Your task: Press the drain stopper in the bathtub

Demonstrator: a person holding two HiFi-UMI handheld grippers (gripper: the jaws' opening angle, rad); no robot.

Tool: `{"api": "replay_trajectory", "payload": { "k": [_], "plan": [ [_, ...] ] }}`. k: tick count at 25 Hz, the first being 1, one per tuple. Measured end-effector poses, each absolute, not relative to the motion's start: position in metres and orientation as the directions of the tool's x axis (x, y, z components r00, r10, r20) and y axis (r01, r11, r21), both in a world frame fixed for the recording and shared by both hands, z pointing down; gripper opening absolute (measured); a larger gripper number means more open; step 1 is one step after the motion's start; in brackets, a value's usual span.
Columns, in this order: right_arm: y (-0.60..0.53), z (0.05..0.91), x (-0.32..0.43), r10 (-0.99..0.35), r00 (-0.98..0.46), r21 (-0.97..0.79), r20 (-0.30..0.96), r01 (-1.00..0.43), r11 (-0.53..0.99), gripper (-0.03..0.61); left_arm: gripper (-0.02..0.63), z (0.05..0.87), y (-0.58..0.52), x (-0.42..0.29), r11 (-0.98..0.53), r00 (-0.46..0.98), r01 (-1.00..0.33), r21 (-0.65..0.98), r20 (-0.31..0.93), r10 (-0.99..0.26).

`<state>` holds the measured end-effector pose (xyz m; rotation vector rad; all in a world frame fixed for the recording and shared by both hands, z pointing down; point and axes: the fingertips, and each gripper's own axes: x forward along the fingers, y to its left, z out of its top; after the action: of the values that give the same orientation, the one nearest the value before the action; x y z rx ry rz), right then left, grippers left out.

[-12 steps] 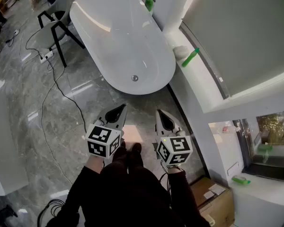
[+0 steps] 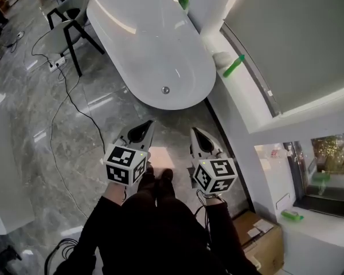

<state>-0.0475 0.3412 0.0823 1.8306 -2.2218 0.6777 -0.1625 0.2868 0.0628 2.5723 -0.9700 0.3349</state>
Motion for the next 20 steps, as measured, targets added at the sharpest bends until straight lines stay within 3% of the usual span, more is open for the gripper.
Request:
{"api": "replay_trajectory", "payload": {
  "k": [20],
  "plan": [
    [0.331, 0.077, -0.065, -0.892, -0.149, -0.223, 0.428, -0.973, 0.056, 0.002, 0.005, 0.053, 0.268, -0.185, -0.745, 0.777, -0.622, 0.240, 0.310, -0.549]
  ]
}}
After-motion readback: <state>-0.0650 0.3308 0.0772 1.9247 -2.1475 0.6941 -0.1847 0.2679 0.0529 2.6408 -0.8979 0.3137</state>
